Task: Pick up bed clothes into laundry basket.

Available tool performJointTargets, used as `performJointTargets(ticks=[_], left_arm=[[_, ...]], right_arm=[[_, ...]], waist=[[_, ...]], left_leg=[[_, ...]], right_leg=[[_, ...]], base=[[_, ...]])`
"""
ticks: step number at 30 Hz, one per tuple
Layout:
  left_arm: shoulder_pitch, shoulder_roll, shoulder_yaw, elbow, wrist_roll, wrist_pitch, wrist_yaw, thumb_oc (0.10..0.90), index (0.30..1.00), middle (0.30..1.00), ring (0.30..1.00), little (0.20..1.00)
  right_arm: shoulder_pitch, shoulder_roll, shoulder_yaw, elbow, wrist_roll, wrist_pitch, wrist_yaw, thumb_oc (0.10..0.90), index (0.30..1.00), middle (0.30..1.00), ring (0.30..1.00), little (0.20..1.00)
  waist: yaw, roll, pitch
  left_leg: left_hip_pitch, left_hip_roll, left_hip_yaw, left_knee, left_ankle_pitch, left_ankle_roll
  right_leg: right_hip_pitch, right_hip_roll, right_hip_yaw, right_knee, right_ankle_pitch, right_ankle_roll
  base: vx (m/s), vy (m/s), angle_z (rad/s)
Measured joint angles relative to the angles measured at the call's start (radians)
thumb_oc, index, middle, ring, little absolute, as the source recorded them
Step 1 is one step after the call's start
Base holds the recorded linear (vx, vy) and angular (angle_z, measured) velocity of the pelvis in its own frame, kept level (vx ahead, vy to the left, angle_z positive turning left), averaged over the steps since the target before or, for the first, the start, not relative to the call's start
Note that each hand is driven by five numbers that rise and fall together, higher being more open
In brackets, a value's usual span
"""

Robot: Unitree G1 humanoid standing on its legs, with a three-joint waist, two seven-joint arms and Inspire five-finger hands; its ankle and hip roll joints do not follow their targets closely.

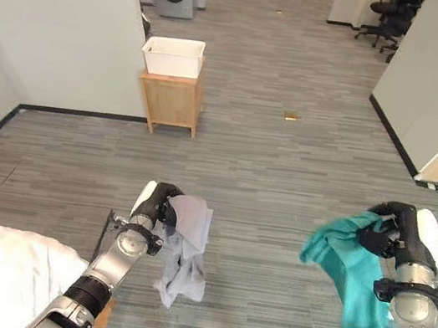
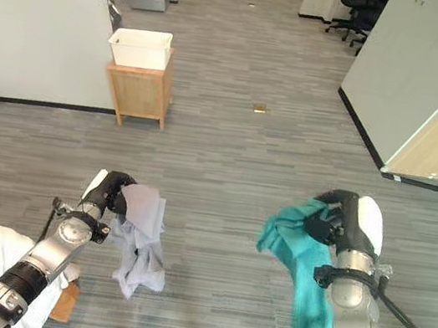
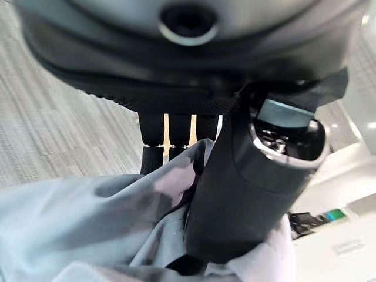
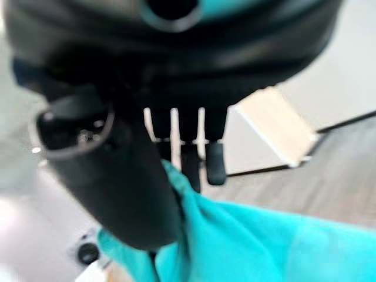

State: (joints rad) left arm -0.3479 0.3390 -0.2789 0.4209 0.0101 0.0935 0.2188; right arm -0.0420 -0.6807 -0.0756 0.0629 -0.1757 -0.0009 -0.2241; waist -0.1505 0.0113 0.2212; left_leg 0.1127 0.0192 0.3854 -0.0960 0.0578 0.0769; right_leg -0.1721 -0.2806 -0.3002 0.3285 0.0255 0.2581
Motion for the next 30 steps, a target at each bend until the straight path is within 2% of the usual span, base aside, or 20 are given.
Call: performJointTargets(ticks=[1, 3, 5, 6, 8, 9, 10, 11, 13, 14, 15, 16, 17, 21, 22, 23, 24, 26, 28, 30], left_arm=[[-0.017, 0.002, 0.000, -0.005, 0.001, 0.000, 0.002, 0.400, 0.300, 0.300, 0.300, 0.300], [-0.060, -0.003, 0.004, -0.009, 0.003, -0.001, 0.022, 0.400, 0.300, 0.300, 0.300, 0.300], [-0.072, -0.010, 0.017, -0.009, 0.015, -0.005, 0.033, 0.400, 0.300, 0.300, 0.300, 0.300], [-0.071, -0.024, 0.027, -0.009, 0.023, -0.005, 0.033, 0.400, 0.300, 0.300, 0.300, 0.300], [-0.026, -0.057, -0.001, -0.035, 0.033, -0.002, 0.028, 0.400, 0.300, 0.300, 0.300, 0.300], [-0.010, -0.057, 0.000, -0.040, 0.042, -0.006, 0.030, 0.400, 0.300, 0.300, 0.300, 0.300], [-0.005, -0.060, -0.002, -0.036, 0.044, -0.002, 0.030, 0.400, 0.300, 0.300, 0.300, 0.300], [0.001, -0.074, -0.002, -0.037, 0.050, -0.002, 0.032, 0.400, 0.300, 0.300, 0.300, 0.300], [0.029, -0.081, 0.001, -0.041, 0.050, -0.004, 0.033, 0.400, 0.300, 0.300, 0.300, 0.300], [0.037, -0.080, 0.004, -0.047, 0.051, -0.005, 0.035, 0.400, 0.300, 0.300, 0.300, 0.300], [0.040, -0.074, 0.001, -0.058, 0.050, -0.007, 0.043, 0.400, 0.300, 0.300, 0.300, 0.300], [0.058, -0.074, -0.003, -0.071, 0.049, -0.007, 0.048, 0.400, 0.300, 0.300, 0.300, 0.300], [0.064, -0.074, -0.002, -0.069, 0.049, -0.007, 0.051, 0.400, 0.300, 0.300, 0.300, 0.300], [0.051, -0.081, -0.003, -0.074, 0.049, -0.012, 0.052, 0.400, 0.300, 0.300, 0.300, 0.300], [0.056, -0.079, -0.007, -0.072, 0.049, -0.013, 0.052, 0.400, 0.300, 0.300, 0.300, 0.300], [0.060, -0.078, -0.006, -0.070, 0.049, -0.013, 0.052, 0.400, 0.300, 0.300, 0.300, 0.300], [0.062, -0.077, -0.006, -0.066, 0.049, -0.012, 0.052, 0.400, 0.300, 0.300, 0.300, 0.300], [0.059, -0.083, -0.007, -0.043, 0.050, -0.017, 0.052, 0.400, 0.300, 0.300, 0.300, 0.300], [0.073, -0.088, -0.009, -0.019, 0.051, -0.007, 0.051, 0.400, 0.300, 0.300, 0.300, 0.300], [0.130, -0.083, 0.001, -0.024, 0.058, -0.001, 0.049, 0.400, 0.300, 0.300, 0.300, 0.300]], right_arm=[[0.001, -0.001, 0.000, -0.019, 0.000, -0.011, -0.005, 0.400, 0.300, 0.300, 0.300, 0.300], [0.001, 0.037, -0.002, -0.049, -0.010, -0.019, -0.025, 0.400, 0.300, 0.300, 0.300, 0.300], [0.024, 0.128, -0.020, -0.069, -0.031, -0.021, -0.058, 0.400, 0.300, 0.300, 0.300, 0.300], [0.038, 0.141, -0.019, -0.074, -0.048, -0.026, -0.068, 0.400, 0.300, 0.300, 0.300, 0.300], [0.110, 0.142, -0.011, -0.061, -0.064, 0.006, -0.062, 0.400, 0.300, 0.300, 0.300, 0.300], [0.108, 0.141, 0.008, -0.009, -0.079, 0.005, -0.063, 0.400, 0.300, 0.300, 0.300, 0.300], [0.108, 0.138, 0.022, 0.035, -0.082, 0.013, -0.062, 0.400, 0.300, 0.300, 0.300, 0.300], [0.118, 0.119, 0.031, 0.054, -0.081, 0.024, -0.059, 0.400, 0.300, 0.300, 0.300, 0.300], [0.110, 0.104, 0.051, 0.073, -0.081, 0.027, -0.055, 0.400, 0.300, 0.300, 0.300, 0.300], [0.109, 0.107, 0.047, 0.076, -0.080, 0.029, -0.049, 0.400, 0.300, 0.300, 0.300, 0.300], [0.102, 0.104, 0.038, 0.078, -0.078, 0.023, -0.048, 0.400, 0.300, 0.300, 0.300, 0.300], [0.092, 0.088, 0.031, 0.069, -0.077, 0.023, -0.047, 0.400, 0.300, 0.300, 0.300, 0.300], [0.072, 0.074, 0.033, 0.061, -0.076, 0.022, -0.047, 0.400, 0.300, 0.300, 0.300, 0.300], [-0.010, 0.042, 0.056, 0.045, -0.075, 0.021, -0.045, 0.400, 0.300, 0.300, 0.300, 0.300], [-0.018, 0.041, 0.081, 0.046, -0.075, 0.020, -0.046, 0.400, 0.300, 0.300, 0.300, 0.300], [-0.024, 0.047, 0.103, 0.051, -0.075, 0.017, -0.040, 0.400, 0.300, 0.300, 0.300, 0.300], [-0.026, 0.054, 0.126, 0.056, -0.074, 0.014, -0.038, 0.400, 0.300, 0.300, 0.300, 0.300], [-0.026, 0.071, 0.143, 0.087, -0.072, 0.003, -0.035, 0.400, 0.300, 0.300, 0.300, 0.300], [-0.009, 0.075, 0.150, 0.094, -0.071, 0.002, -0.024, 0.400, 0.300, 0.300, 0.300, 0.300], [0.011, 0.066, 0.148, 0.076, -0.071, 0.002, -0.017, 0.400, 0.300, 0.300, 0.300, 0.300]], waist=[[-0.010, -0.001, 0.010], [-0.008, -0.006, 0.021], [-0.036, -0.059, 0.026], [-0.037, -0.066, 0.043], [-0.057, 0.004, 0.034], [-0.068, 0.011, 0.035], [-0.079, 0.015, 0.036], [-0.083, 0.044, 0.047], [-0.081, 0.076, 0.041], [-0.077, 0.072, 0.035], [-0.044, 0.060, 0.049], [0.010, 0.050, 0.048], [0.020, 0.043, 0.052], [0.069, 0.014, 0.069], [0.083, 0.009, 0.063], [0.095, 0.003, 0.060], [0.109, 0.007, 0.059], [0.116, 0.010, 0.062], [0.116, 0.011, 0.059], [0.122, 0.006, 0.048]], left_leg=[[-0.010, 0.000, -0.005, 0.000, -0.001, 0.002], [-0.040, 0.003, -0.018, 0.000, -0.010, -0.012], [-0.084, -0.027, 0.004, 0.124, -0.061, -0.009], [-0.081, -0.041, -0.017, 0.151, -0.083, -0.016], [-0.062, -0.029, -0.074, 0.096, -0.082, -0.035], [-0.020, -0.027, -0.076, 0.041, -0.073, -0.051], [-0.007, -0.006, -0.064, 0.061, -0.079, -0.081], [-0.019, 0.052, -0.054, 0.150, -0.084, -0.130], [-0.009, 0.106, -0.053, 0.221, -0.112, -0.172], [-0.070, 0.153, -0.074, 0.391, -0.154, -0.225], [-0.135, 0.177, -0.124, 0.566, -0.134, -0.244], [-0.185, 0.207, -0.136, 0.698, -0.123, -0.242], [-0.206, 0.207, -0.156, 0.705, -0.139, -0.233], [-0.198, 0.116, -0.175, 0.385, -0.128, -0.221], [-0.199, 0.091, -0.172, 0.252, -0.109, -0.213], [-0.204, 0.089, -0.160, 0.117, -0.057, -0.201], [-0.212, 0.095, -0.141, -0.005, -0.010, -0.207], [-0.281, 0.149, -0.062, -0.004, 0.037, -0.223], [-0.330, 0.207, 0.069, 0.005, 0.033, -0.220], [-0.341, 0.228, 0.144, 0.051, 0.017, -0.199]], right_leg=[[-0.018, 0.020, -0.002, -0.035, -0.005, 0.006], [-0.011, 0.061, -0.054, -0.263, -0.002, 0.001], [0.025, 0.014, -0.059, -0.361, -0.001, 0.020], [0.032, -0.005, -0.049, -0.356, 0.052, -0.012], [0.060, 0.015, -0.050, -0.356, 0.068, -0.025], [0.077, 0.025, -0.056, -0.361, 0.086, -0.048], [0.101, 0.036, -0.057, -0.364, 0.104, -0.072], [0.145, 0.066, -0.070, -0.366, 0.118, -0.102], [0.198, 0.117, -0.088, -0.392, 0.102, -0.126], [0.188, 0.126, -0.090, -0.368, 0.098, -0.188], [0.221, 0.148, -0.078, -0.377, 0.073, -0.221], [0.241, 0.157, -0.046, -0.401, 0.096, -0.256], [0.250, 0.164, -0.024, -0.410, 0.095, -0.278], [0.268, 0.169, 0.072, -0.418, 0.074, -0.290], [0.275, 0.178, 0.090, -0.419, 0.052, -0.286], [0.290, 0.192, 0.102, -0.421, 0.034, -0.257], [0.310, 0.215, 0.104, -0.428, 0.002, -0.262], [0.365, 0.245, 0.085, -0.421, -0.025, -0.275], [0.430, 0.243, 0.055, -0.426, -0.062, -0.263], [0.512, 0.184, 0.065, -0.430, -0.116, -0.195]], base=[[0.46, -0.085, 0.22], [0.67, -0.194, 0.26], [0.50, -0.174, 0.58], [0.39, -0.138, 0.72], [0.52, -0.213, 0.69], [0.48, -0.262, 0.74], [0.47, -0.347, 0.64], [0.47, -0.404, 0.40], [0.35, -0.332, -0.02], [0.45, -0.281, -0.16], [0.58, -0.291, -0.68], [0.42, -0.060, -0.81], [0.46, -0.020, -1.01], [0.58, 0.081, -0.60], [0.40, 0.058, -0.47], [0.59, 0.066, -0.46], [0.87, 0.072, -0.25], [0.65, 0.051, 0.02], [0.68, 0.090, 0.01], [0.93, 0.138, -0.41]])
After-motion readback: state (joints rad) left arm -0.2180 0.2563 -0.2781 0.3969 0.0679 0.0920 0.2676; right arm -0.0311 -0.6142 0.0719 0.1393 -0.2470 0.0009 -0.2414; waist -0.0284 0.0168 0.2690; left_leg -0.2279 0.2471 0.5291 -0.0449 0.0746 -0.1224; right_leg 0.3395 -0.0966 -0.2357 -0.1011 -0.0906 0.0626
